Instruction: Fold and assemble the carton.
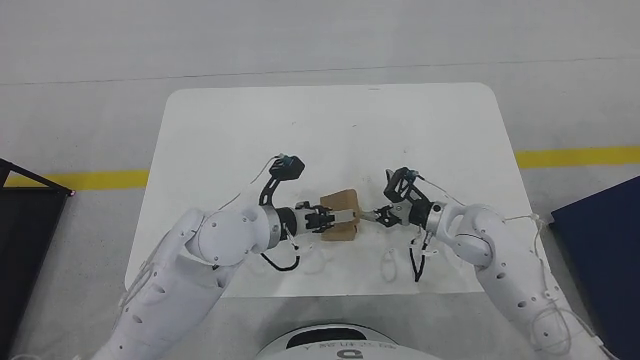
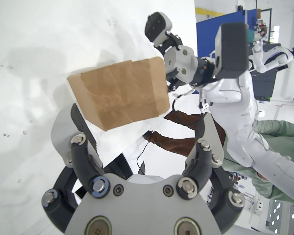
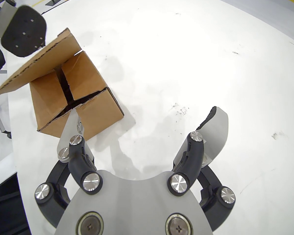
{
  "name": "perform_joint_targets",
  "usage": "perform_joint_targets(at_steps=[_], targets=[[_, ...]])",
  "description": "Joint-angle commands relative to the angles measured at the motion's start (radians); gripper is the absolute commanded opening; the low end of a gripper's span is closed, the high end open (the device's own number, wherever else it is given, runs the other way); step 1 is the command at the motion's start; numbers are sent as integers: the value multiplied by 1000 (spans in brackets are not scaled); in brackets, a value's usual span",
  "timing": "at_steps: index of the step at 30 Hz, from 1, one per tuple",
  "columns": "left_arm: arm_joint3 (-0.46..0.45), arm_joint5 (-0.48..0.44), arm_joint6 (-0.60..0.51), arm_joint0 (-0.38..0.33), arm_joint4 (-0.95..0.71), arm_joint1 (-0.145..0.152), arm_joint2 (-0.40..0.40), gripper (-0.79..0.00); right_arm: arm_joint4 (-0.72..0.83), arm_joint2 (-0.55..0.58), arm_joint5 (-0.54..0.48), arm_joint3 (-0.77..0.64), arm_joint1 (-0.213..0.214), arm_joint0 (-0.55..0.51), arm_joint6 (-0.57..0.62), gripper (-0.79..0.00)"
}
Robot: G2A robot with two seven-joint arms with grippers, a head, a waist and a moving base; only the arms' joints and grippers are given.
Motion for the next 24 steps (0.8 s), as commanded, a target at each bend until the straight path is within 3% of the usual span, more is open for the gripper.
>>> perform_joint_targets(at_steps=[1,12,18,24], targets=[[2,1,2,-1,1,0,1,0,2,22,7,-6,3,-11,-20,0],[3,-5,25,-6,31,-1,17,0,38,162,20,-23,20,-98,-127,0],[-44,182,11,-117,297,-19,182,0,41,181,17,-23,21,-115,-142,0],[-16,333,-82,-238,524,-51,371,0,34,183,23,-26,21,-125,-155,0]])
